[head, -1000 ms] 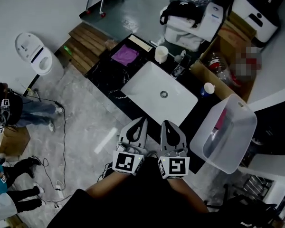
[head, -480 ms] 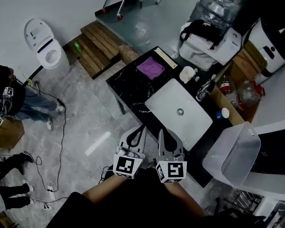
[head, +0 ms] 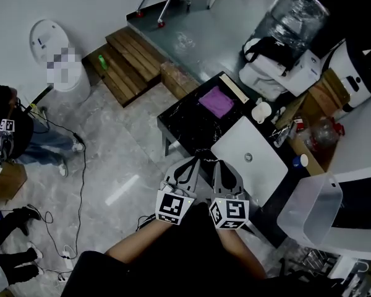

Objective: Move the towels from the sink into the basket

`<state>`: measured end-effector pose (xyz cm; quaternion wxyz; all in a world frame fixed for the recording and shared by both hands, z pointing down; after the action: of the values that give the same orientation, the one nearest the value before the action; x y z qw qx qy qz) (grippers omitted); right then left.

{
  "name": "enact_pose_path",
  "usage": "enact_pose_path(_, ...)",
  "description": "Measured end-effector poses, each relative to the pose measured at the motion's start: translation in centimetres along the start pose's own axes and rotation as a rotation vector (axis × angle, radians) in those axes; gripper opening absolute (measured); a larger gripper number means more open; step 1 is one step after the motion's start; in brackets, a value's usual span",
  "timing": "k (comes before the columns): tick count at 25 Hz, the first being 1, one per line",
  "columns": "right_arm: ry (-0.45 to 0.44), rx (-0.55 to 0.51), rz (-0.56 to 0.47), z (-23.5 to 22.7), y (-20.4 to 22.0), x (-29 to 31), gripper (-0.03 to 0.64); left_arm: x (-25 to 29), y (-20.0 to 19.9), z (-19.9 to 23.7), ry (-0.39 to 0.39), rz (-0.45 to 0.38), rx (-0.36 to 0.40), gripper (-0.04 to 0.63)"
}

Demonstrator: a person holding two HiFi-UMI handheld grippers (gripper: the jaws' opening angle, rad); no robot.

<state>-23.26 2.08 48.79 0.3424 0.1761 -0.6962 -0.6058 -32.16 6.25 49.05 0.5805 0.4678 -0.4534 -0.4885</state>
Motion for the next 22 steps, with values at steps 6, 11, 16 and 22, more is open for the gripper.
enact_pose_path(6,0.005,-0.023,0.009,1.0,-0.9,3.5,0.020,0.4,1.4,3.9,0.018,0.031,-0.057,0.014)
enact_pose_path(11,-0.003,-0.029,0.020,0.0,-0.7,6.7,0.020,2.7,1.4,5.8,0.040,0.050,-0.058,0.014)
enact_pose_path(16,-0.017,-0.012,0.030,-1.8,-0.9,10.4,0.021,6.1,0.7,7.4,0.059,0.066,-0.040,0.014)
enact_pose_path(22,-0.003,0.013,0.063,-5.9,-0.8,15.8,0.021,11.9,0.4,8.8,0.085,0.100,-0.022,0.014)
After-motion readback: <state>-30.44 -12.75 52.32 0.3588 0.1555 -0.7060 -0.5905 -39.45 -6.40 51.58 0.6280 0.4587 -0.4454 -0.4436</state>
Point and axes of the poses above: the fingertips, and each gripper's own axes: x forward along the fingers, z to its left, y out of its underside, the point moved 3 cm from there along -x, backward along the fingers, and after that the axes turned 2 degrees about z, right-handed, at the moved point
